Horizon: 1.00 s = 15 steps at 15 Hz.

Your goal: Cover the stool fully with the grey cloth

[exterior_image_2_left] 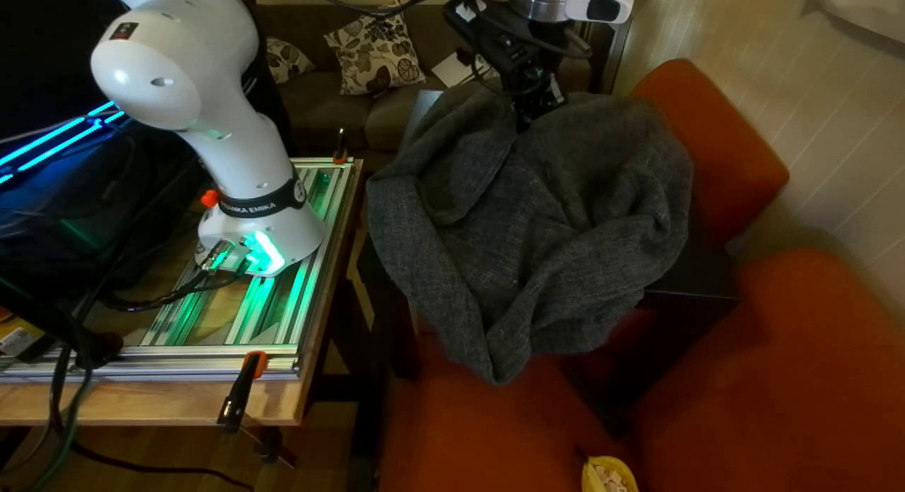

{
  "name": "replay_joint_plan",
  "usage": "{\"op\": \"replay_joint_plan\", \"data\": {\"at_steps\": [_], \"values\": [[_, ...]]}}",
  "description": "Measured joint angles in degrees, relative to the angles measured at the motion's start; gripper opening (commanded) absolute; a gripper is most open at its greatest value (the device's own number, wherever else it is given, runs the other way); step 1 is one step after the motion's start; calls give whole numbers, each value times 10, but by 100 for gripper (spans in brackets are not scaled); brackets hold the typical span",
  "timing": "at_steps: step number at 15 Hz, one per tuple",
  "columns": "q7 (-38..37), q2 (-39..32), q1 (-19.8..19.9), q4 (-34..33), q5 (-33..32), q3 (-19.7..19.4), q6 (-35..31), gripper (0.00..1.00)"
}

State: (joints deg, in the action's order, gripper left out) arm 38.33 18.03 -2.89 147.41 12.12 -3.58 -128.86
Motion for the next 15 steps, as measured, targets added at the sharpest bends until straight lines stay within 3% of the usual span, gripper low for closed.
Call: {"op": "replay_joint_plan", "data": {"at_steps": [5, 10, 15], "values": [[-17, 2, -14, 22, -7, 11, -84, 68], [-67, 2, -17, 22, -88, 35, -120, 99], [-97, -11, -16, 28, -199, 48, -110, 100]]}}
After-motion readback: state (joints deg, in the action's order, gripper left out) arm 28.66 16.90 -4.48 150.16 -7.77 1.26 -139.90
